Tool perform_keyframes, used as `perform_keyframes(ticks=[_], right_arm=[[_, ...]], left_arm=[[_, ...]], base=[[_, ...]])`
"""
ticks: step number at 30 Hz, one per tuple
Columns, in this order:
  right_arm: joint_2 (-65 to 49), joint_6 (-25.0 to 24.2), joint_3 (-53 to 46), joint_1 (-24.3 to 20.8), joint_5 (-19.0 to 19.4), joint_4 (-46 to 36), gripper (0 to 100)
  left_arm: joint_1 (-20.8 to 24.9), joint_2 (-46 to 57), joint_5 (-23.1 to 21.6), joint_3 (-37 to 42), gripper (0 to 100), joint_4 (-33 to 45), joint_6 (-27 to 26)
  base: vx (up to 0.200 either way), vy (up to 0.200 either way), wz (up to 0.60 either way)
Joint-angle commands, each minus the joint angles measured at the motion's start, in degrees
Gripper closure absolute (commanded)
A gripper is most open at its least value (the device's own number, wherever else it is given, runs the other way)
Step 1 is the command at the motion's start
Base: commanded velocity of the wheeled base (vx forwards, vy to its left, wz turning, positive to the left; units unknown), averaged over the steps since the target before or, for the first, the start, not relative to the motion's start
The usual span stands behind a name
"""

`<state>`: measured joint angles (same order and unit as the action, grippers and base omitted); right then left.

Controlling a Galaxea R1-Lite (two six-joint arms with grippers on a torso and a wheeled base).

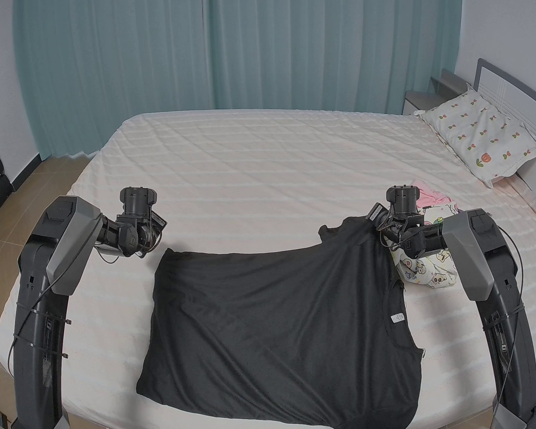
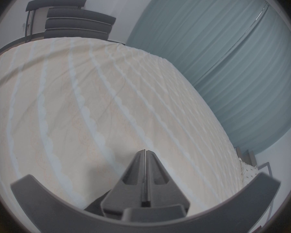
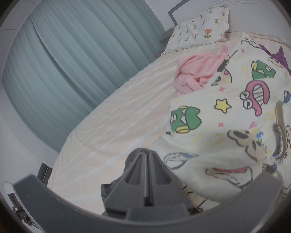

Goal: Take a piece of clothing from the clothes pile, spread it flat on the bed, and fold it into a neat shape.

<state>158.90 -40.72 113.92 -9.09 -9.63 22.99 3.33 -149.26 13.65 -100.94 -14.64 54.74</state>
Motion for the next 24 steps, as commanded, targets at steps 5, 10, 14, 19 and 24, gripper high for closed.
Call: perform_keyframes(ticks=[5, 10, 14, 19, 24], right_arm=[[1.9, 1.1, -1.8, -0.7, 0.0, -0.3, 100], [2.0, 1.2, -1.8, -0.7, 0.0, -0.3, 100], [1.9, 1.2, -1.9, -0.7, 0.0, -0.3, 100], [1.8, 1.2, -2.6, -0.7, 0.0, -0.1, 100], [1.9, 1.1, -2.4, -0.7, -0.1, 0.2, 100]], left_arm=[[0.5, 0.1, -5.1, 1.5, 0, 2.7, -0.1], [1.0, 0.3, -8.8, 4.0, 0, 3.0, -0.9], [1.6, 0.0, -10.3, 4.7, 0, 3.1, -1.6], [2.5, -0.2, -10.8, 4.8, 100, 3.0, -1.7], [2.2, -1.6, -10.2, 3.8, 100, 3.1, -3.2]], base=[[0.0, 0.0, 0.0], [0.0, 0.0, 0.0], [0.0, 0.0, 0.0], [0.0, 0.0, 0.0], [0.0, 0.0, 0.0]])
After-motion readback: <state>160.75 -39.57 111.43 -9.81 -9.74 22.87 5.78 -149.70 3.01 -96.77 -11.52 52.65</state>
